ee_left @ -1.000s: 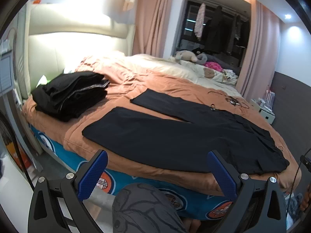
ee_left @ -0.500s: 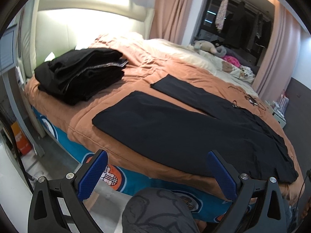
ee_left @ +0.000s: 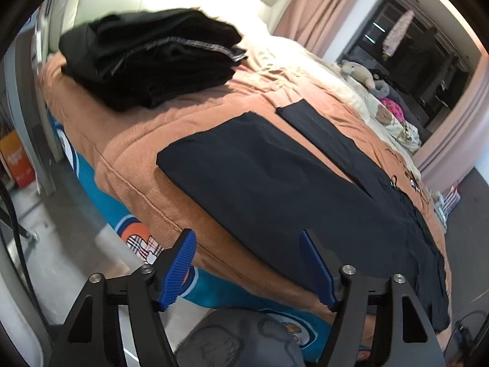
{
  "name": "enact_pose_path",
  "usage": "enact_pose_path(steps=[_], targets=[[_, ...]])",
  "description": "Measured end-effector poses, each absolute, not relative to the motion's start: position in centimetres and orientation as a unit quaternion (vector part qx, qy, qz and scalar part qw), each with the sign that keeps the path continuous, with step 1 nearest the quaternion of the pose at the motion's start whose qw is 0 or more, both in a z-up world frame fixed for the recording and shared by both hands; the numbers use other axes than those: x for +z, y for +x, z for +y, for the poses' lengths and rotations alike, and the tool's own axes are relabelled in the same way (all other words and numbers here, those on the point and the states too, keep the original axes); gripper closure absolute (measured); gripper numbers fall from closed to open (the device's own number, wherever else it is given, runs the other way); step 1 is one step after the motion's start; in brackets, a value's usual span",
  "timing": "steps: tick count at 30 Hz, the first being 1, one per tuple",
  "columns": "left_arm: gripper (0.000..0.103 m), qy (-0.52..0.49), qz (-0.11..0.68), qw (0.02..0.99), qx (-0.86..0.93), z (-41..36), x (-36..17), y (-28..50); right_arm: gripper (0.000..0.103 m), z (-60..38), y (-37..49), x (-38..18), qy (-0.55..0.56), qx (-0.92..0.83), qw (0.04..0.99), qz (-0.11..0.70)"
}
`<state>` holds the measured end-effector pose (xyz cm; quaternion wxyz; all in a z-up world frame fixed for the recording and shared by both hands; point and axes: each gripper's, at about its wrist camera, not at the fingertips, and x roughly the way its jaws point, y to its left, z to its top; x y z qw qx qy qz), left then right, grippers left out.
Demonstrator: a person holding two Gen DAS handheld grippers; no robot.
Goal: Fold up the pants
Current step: 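Lower left tool and close it on the trouser leg hem while right tool approaches waistband, then close the right tool on the trouser waistband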
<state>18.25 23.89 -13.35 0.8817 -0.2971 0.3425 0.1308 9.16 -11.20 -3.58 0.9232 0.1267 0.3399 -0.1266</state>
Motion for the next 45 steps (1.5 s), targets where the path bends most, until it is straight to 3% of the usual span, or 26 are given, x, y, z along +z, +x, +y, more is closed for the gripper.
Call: enact_pose_path(steps=[6,12,15,17,19,33,41,43,45], targets=[[0.035,-0.359,0.354,0.853,0.135,26.3,-15.5,20.3,0.000,-13.1,10.2,-3.9,0.153,-0.136,0.913,0.352],[0.043,-0.389,0.346,0.843,0.136,27.6,-16.1,21.6,0.000,-15.4,10.4,-4.2,0.187,-0.147,0.905,0.353],[0.064,-0.395,0.334,0.844,0.140,28.4,-15.9,22.1,0.000,-16.7,9.9,-4.9,0.207,-0.147,0.901,0.351],[0.084,-0.403,0.329,0.841,0.146,29.1,-15.9,22.2,0.000,-17.4,9.6,-5.2,0.224,-0.147,0.898,0.350],[0.091,-0.411,0.319,0.841,0.147,29.7,-15.8,22.2,0.000,-18.1,9.2,-5.5,0.239,-0.144,0.896,0.347],[0.096,-0.415,0.304,0.845,0.149,30.8,-14.6,22.6,0.001,-22.6,7.7,-6.9,0.341,-0.121,0.880,0.308],[0.096,-0.404,0.310,0.847,0.155,30.4,-14.4,23.2,0.015,-25.7,9.4,-8.3,0.373,-0.109,0.871,0.302],[0.096,-0.400,0.311,0.848,0.157,30.3,-14.3,23.4,0.024,-26.3,10.0,-8.2,0.372,-0.116,0.870,0.301],[0.096,-0.398,0.311,0.848,0.158,30.3,-14.3,23.5,0.045,-27.0,10.6,-8.2,0.372,-0.127,0.867,0.306]])
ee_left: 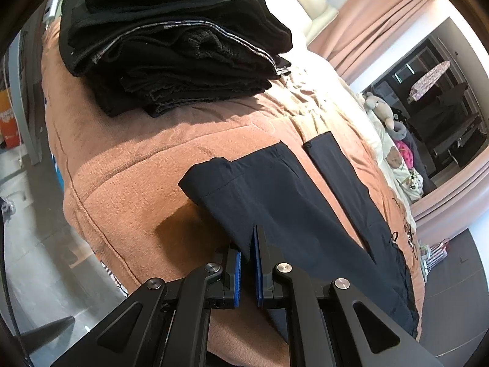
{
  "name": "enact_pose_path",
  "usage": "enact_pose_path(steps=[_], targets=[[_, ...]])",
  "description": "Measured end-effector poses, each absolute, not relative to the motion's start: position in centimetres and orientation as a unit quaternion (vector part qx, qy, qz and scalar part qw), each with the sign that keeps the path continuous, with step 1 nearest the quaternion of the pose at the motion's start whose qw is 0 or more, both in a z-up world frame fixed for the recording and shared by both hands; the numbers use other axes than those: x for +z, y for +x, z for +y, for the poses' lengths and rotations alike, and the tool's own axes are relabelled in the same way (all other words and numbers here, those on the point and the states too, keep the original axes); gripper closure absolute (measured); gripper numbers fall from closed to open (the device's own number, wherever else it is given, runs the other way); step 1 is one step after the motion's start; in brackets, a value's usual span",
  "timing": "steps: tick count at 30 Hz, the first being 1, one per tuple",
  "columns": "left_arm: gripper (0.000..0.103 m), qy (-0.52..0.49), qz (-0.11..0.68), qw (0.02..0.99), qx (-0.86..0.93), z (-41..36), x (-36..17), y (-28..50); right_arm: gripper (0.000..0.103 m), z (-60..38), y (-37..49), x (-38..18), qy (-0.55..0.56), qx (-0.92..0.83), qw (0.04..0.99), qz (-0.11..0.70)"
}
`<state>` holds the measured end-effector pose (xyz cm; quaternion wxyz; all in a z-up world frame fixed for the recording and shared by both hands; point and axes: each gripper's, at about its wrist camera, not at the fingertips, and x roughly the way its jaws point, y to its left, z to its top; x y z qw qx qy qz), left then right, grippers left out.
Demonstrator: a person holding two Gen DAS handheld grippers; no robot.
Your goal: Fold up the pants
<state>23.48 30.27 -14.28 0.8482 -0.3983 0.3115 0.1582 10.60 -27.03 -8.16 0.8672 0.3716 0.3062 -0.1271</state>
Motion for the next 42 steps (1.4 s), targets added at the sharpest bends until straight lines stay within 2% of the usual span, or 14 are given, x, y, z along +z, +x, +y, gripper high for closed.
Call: enact_pose_path(steps=[1,2,3,5,8,19,30,42], targets=[[0.096,-0.398,0.311,0.848,0.158,30.3,-14.3,23.5,0.055,-27.2,10.9,-8.1,0.370,-0.129,0.866,0.310],[0.096,-0.398,0.310,0.849,0.157,30.3,-14.2,23.5,0.075,-27.9,11.4,-8.2,0.371,-0.127,0.864,0.315],[0.096,-0.395,0.310,0.851,0.156,30.3,-14.1,23.7,0.086,-27.8,11.6,-8.1,0.375,-0.122,0.862,0.319],[0.096,-0.388,0.311,0.854,0.155,30.2,-13.9,24.0,0.094,-28.4,11.9,-8.0,0.384,-0.113,0.860,0.316],[0.097,-0.385,0.307,0.857,0.154,30.2,-13.3,24.2,0.099,-29.7,11.3,-7.3,0.393,-0.123,0.860,0.300],[0.098,-0.387,0.295,0.863,0.137,29.7,-11.5,24.9,0.102,-30.0,7.3,-5.5,0.427,-0.148,0.859,0.239],[0.100,-0.393,0.291,0.863,0.124,29.5,-10.6,25.0,0.102,-28.9,7.3,-4.6,0.431,-0.116,0.864,0.231],[0.100,-0.364,0.248,0.894,0.079,29.3,-3.4,31.2,0.102,-30.4,9.6,1.5,0.400,-0.085,0.892,0.193]])
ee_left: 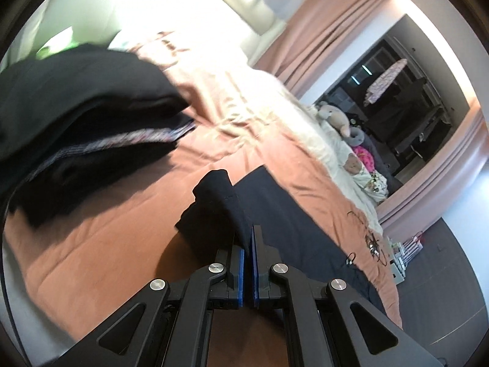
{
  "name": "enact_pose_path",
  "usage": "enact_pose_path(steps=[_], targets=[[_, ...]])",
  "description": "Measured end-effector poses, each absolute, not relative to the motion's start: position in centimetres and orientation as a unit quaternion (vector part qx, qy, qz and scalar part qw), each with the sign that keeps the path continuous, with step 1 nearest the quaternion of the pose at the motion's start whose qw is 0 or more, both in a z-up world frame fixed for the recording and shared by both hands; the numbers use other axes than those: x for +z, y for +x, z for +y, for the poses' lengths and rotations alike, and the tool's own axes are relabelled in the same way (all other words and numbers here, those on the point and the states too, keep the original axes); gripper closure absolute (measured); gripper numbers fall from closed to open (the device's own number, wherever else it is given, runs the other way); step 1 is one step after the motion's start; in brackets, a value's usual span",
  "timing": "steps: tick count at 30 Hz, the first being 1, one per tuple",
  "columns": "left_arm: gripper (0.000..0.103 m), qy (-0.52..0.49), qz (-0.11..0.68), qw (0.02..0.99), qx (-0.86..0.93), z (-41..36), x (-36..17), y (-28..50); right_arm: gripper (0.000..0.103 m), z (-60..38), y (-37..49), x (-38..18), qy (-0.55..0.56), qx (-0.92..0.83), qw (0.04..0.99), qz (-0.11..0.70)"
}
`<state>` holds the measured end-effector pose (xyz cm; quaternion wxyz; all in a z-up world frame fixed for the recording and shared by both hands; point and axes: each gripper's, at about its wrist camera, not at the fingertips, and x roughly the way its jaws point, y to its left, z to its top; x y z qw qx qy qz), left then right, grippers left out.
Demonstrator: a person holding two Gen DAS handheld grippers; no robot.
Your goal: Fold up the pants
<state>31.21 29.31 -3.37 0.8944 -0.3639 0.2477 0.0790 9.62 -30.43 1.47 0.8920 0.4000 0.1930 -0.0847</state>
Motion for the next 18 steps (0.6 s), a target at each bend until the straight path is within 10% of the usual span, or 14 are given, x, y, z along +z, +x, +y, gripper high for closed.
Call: enact_pose_path(steps=[18], targets=[[0.100,-0.346,0.251,0.902,0.066,28.9,0.1,45.8,0.102,-29.4,20.1,4.4,0.368,-0.121,0.898,0.208]])
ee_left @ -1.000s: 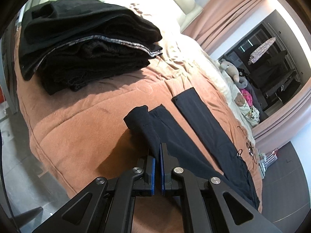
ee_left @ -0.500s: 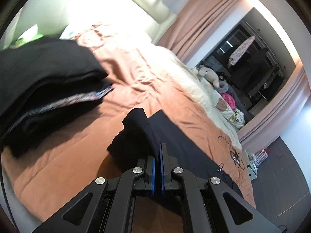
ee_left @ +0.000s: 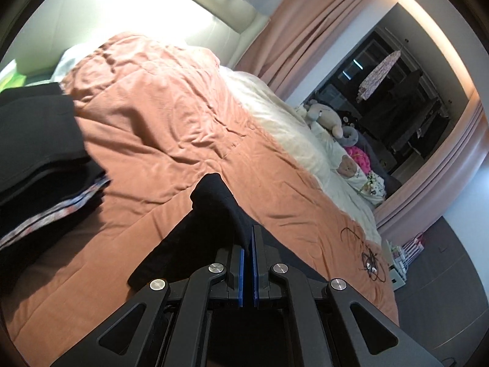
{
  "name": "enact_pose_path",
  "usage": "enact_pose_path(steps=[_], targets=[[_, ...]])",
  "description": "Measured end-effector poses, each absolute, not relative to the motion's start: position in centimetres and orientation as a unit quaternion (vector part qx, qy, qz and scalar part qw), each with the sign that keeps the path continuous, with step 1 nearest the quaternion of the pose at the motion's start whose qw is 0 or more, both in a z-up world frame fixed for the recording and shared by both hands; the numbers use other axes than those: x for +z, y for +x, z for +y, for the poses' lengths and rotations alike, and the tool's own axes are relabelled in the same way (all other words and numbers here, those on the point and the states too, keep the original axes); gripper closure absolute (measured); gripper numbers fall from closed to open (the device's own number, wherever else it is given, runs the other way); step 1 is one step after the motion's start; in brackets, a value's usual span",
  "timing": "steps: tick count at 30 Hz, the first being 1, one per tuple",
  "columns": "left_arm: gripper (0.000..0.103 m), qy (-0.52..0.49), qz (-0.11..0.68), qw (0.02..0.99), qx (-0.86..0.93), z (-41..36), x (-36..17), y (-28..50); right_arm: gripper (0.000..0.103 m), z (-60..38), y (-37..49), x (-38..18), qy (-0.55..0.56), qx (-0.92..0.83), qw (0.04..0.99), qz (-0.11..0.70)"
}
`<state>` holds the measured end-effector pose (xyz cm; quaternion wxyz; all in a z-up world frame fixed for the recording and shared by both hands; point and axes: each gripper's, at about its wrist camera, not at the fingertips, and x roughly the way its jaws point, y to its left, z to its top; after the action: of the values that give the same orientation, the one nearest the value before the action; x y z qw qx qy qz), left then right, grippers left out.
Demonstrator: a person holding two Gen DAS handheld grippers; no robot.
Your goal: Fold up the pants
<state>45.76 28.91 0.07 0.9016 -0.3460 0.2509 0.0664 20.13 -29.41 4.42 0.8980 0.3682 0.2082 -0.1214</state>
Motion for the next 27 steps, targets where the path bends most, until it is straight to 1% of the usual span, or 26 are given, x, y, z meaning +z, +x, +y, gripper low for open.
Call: enact_pose_path(steps=[12,16,27], targets=[[0.100,-0.300,0.314,0.897,0.080,27.9,-3.0,57.9,0.102,-29.7,31.2,5.0,0.335,-0.149,0.896,0.250],[0.100,-0.278,0.329,0.897,0.099,27.4,-4.5,60.9,0.102,-30.2,35.1,4.3,0.326,-0.163,0.891,0.272],[0.100,-0.254,0.394,0.875,0.121,26.4,-9.3,67.9,0.102,-32.1,41.7,3.4,0.325,-0.189,0.874,0.308]])
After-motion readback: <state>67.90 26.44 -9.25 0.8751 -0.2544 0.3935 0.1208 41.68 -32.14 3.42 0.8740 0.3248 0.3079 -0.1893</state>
